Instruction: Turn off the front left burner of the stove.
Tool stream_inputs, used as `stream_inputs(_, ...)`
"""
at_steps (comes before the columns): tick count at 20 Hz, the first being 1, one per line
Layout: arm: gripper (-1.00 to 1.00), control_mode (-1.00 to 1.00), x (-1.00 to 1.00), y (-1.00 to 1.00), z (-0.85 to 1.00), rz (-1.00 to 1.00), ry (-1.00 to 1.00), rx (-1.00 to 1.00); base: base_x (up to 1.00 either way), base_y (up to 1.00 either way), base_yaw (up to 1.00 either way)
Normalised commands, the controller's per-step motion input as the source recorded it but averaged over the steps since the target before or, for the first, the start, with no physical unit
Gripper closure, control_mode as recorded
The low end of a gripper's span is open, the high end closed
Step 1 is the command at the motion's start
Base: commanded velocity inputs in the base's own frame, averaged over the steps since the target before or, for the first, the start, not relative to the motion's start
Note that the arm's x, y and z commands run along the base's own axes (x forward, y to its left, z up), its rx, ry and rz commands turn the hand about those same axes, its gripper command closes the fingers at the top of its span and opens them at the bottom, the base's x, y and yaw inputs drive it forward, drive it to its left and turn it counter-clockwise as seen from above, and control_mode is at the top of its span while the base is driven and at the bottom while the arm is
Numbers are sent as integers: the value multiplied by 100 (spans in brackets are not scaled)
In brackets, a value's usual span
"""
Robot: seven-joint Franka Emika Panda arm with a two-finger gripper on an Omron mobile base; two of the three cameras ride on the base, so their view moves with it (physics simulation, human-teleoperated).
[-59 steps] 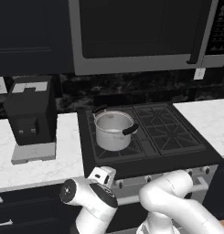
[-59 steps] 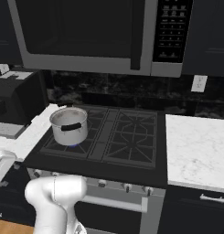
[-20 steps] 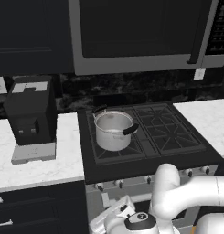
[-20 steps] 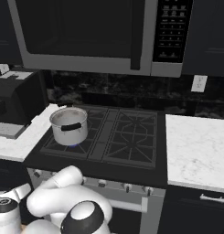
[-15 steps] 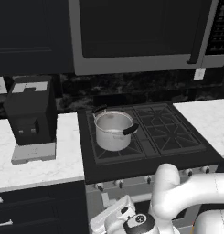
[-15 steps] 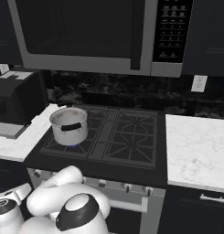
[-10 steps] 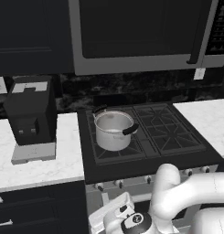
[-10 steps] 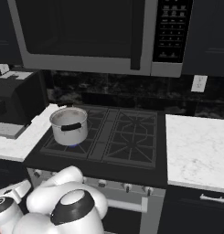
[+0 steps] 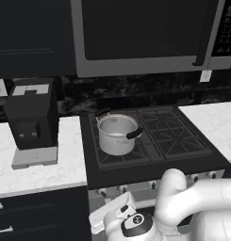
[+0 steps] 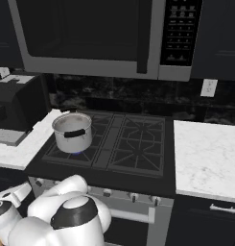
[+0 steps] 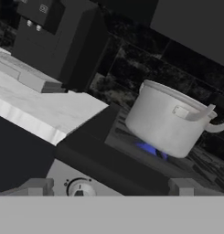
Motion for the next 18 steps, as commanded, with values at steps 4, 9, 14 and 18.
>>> stream_inputs(4, -100, -100, 9, -40, -14, 5, -1, 0, 0, 0, 0)
stream_inputs(9, -100, -100, 31, -24, -5, 0, 0, 0, 0, 0, 0)
stream_inputs(14, -100, -100, 44, -1, 0, 0, 0, 0, 0, 0, 0)
stream_inputs(18, -100, -100, 37, -42, -4, 5, 0, 0, 0, 0, 0)
